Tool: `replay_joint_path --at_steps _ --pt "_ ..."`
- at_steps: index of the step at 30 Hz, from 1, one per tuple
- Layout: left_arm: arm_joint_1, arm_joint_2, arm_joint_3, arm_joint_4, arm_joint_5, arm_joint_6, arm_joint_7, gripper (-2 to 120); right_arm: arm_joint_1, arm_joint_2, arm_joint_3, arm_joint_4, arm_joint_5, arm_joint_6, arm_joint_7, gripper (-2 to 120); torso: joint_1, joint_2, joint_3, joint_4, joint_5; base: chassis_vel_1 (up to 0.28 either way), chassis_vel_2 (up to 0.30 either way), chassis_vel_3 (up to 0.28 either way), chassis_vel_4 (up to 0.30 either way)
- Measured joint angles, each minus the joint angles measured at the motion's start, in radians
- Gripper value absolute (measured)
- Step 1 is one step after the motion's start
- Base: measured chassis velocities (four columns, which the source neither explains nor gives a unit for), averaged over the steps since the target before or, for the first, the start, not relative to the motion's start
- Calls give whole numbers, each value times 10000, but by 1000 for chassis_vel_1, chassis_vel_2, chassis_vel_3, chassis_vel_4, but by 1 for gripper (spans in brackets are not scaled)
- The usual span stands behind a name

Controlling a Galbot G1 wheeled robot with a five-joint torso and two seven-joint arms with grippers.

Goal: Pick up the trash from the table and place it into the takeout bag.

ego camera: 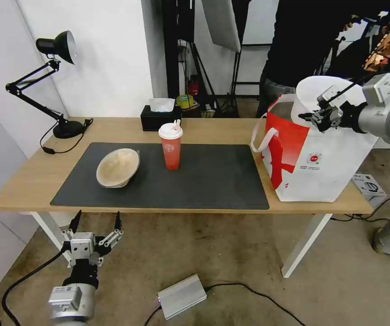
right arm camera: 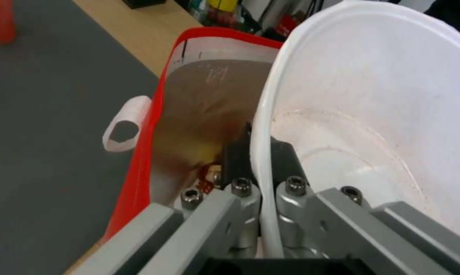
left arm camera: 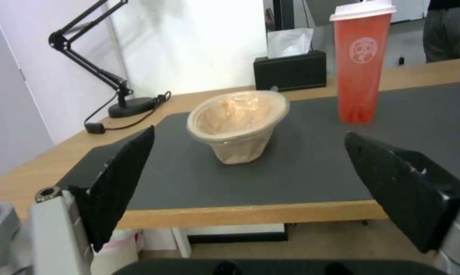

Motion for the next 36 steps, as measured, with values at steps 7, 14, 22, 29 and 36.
replay_joint_path --at_steps 7,14,22,29,36 --pt "2 -3 -2 -4 7 0 1 100 9 -27 0 58 -1 6 -20 0 0 0 0 0 0 0 0 0 0" --pt "2 -1 3 -11 11 0 3 100 25 -54 0 124 31 7 -34 0 0 0 0 0 0 0 0 0 0" --pt "-12 -12 6 -12 18 1 7 100 -6 -53 -6 301 367 7 92 0 0 0 0 0 -1 0 0 0 0" --pt "-14 -24 14 -12 23 3 8 100 3 -60 -15 373 464 -2 136 19 0 0 0 0 0 0 0 0 0" --pt "-14 -34 21 -32 25 3 10 100 64 -132 -14 449 500 -13 122 44 1 0 0 0 -1 0 0 0 0"
